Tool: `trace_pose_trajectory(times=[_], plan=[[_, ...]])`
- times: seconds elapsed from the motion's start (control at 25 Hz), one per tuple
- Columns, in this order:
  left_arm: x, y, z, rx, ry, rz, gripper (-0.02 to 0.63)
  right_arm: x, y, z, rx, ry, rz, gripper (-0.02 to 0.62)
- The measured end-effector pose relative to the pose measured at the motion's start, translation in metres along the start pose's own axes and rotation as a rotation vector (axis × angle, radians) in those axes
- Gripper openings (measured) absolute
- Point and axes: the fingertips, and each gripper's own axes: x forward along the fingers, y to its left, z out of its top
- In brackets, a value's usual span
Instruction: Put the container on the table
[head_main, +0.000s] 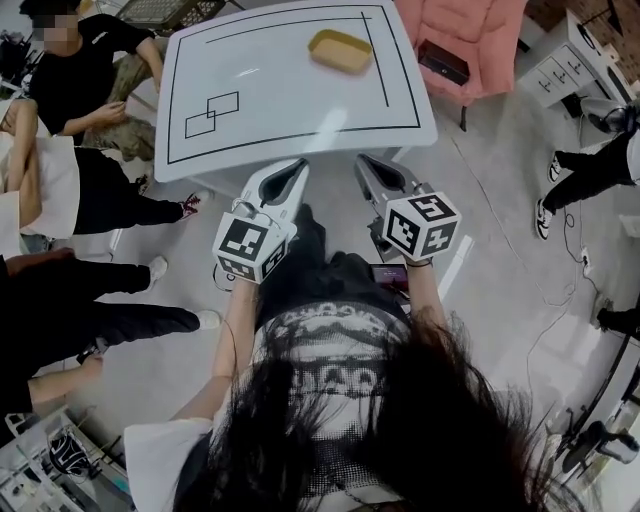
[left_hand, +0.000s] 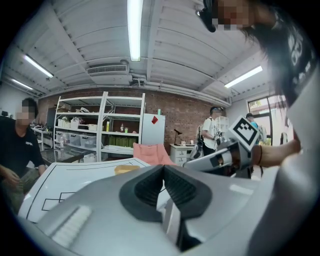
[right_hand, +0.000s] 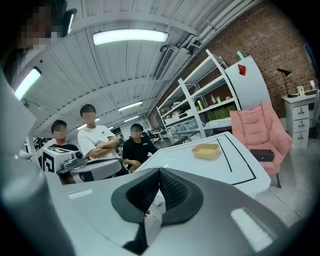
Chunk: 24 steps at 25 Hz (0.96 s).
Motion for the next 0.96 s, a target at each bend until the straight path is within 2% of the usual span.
trace_pose_trajectory(times=[0.32,0.96], plan=[[-0.008,-0.014,0.005,0.013,-0.010,-0.001,0.000,-0.015,0.007,-0.001,-0.015,-0.007,0.004,0.006],[-0.002,0.002,0.006,-0.002,-0.016,-0.004,0.000,-0.001,0.004,0.007,-0.044,0.011,-0.002,0.006]])
